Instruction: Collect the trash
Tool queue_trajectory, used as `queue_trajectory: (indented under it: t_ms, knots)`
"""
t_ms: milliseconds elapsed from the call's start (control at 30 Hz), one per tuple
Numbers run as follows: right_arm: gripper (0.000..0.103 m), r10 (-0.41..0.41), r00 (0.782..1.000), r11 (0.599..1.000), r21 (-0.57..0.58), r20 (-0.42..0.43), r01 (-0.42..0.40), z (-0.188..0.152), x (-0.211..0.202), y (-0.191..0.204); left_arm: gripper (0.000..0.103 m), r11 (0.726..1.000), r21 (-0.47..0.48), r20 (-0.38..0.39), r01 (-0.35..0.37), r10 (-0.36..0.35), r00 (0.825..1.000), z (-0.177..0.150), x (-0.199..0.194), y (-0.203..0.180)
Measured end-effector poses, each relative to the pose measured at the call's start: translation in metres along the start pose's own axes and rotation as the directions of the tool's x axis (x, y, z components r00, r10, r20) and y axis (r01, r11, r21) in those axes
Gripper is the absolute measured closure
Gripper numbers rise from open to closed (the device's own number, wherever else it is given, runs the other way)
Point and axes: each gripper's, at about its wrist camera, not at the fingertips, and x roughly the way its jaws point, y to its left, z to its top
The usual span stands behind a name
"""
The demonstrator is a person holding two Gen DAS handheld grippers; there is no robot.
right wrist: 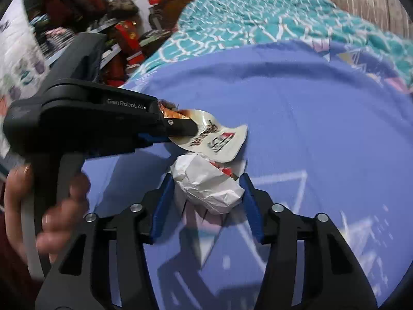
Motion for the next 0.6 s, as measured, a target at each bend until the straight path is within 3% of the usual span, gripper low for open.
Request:
queue_trajectory:
  t_ms: [167,333,600]
  knots:
    - [0.05,0.049,0.999,0.998,0.036,0.0,-0.049,-0.074,-0.065,-0.002,0.094,0.994,0.1,-0.053,0.049,-0.044,0.998,-0.085,-0.035,0.002]
    - [0.05,0.017,0.999,0.999,0.051,0.05,-0.02,-0.159,-0.128,0.01,0.098,0.985,0.136,-0.1,0.108,-0.095,0.99,-0.179,-0.069,0.015]
    - [0.048,-0.052,0.99,0.995,0.089,0.133,0.04,-0.247,-0.195,0.029,0.098,0.97,0.23,-0.08,0.077,-0.06,0.995,-0.264,-0.115,0.017]
